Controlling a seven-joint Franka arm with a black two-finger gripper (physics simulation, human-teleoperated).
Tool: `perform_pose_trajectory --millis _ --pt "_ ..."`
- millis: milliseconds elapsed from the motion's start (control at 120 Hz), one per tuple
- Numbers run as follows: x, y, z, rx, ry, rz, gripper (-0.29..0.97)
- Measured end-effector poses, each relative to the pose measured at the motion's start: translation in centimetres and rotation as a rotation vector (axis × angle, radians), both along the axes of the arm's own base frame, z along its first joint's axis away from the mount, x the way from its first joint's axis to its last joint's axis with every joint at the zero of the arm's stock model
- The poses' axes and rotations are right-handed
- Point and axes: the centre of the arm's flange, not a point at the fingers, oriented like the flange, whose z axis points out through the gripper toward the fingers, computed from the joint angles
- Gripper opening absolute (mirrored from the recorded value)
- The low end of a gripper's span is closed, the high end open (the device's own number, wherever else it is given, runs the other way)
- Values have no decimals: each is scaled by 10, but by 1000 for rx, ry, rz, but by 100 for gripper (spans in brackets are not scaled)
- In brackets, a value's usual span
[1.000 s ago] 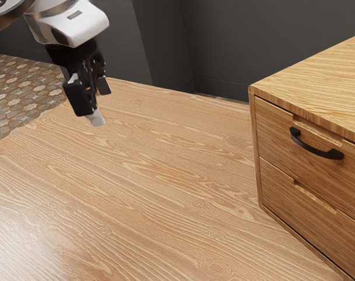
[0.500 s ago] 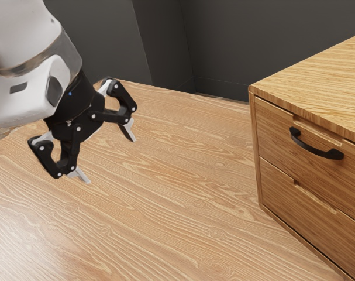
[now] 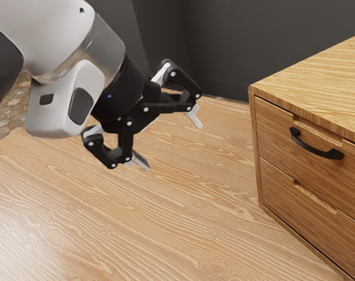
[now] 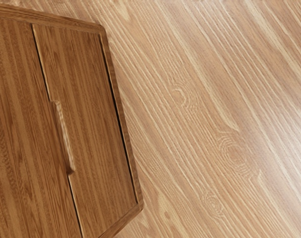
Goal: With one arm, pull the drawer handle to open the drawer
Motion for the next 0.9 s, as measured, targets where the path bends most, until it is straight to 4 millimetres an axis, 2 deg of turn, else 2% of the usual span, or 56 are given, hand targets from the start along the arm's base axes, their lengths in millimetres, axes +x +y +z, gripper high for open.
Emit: perform_pose_trajectory --millis 350,483,592,675,900 --pt "33 -46 -11 -11 -77 -131 68" --pt "30 -72 -15 38 -104 -189 68" --pt "50 -84 -21 62 -98 -207 68" --pt "63 -88 -27 77 -85 -211 68" --pt "76 -93 -46 137 -52 -225 68"
